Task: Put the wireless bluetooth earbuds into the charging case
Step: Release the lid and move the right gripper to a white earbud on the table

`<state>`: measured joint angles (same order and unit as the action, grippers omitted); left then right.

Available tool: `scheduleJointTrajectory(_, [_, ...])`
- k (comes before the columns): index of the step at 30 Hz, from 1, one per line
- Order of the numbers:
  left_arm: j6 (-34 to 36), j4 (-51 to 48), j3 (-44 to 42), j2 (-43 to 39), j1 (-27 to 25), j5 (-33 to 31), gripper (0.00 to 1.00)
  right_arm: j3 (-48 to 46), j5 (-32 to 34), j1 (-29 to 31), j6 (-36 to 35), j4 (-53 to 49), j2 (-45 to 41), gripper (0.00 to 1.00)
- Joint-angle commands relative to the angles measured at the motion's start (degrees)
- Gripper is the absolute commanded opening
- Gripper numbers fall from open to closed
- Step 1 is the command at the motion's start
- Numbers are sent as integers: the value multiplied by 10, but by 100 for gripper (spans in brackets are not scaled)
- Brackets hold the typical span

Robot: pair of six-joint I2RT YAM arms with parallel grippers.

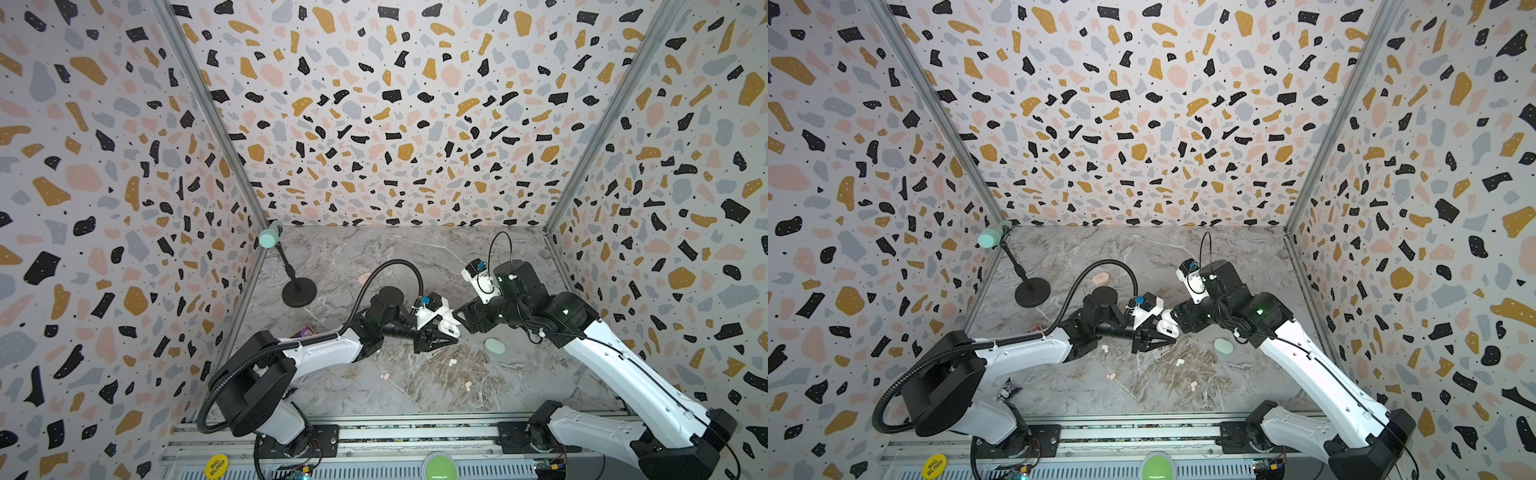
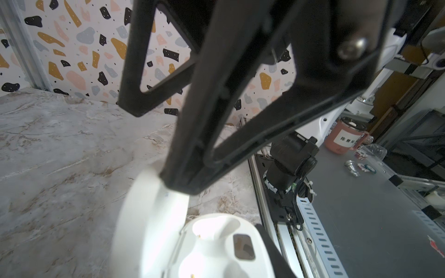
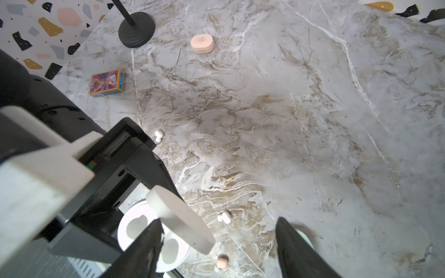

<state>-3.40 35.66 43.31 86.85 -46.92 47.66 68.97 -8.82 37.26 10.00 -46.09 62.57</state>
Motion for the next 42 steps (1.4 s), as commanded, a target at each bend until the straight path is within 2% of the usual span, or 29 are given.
scheduleJointTrajectory(1, [-51, 106, -20, -1, 6, 12, 10, 28, -52, -8, 5, -16, -1, 79])
scheduleJointTrajectory(11, [-142, 207, -76, -24, 47, -21, 9, 40, -133, -30, 38, -15, -4, 85])
scheduleJointTrajectory(16, [-111, 159, -92, -61, 63, -44, 9, 1, -123, -45, 91, -10, -15, 85])
scheduleJointTrajectory(25, [-91, 107, -120, -129, 90, -83, 8, -149, -110, -48, 276, 49, -23, 84])
scheduleJointTrajectory(32, [-85, 88, -129, -159, 95, -113, 8, -271, -63, 22, 439, 132, -19, 83])
scheduleJointTrajectory(36, [-95, 106, -145, -169, 95, -130, 8, -312, -43, 42, 500, 194, -13, 82])
scheduleJointTrajectory(42, [-111, 139, -169, -172, 95, -146, 9, -335, -32, 56, 541, 230, 35, 80])
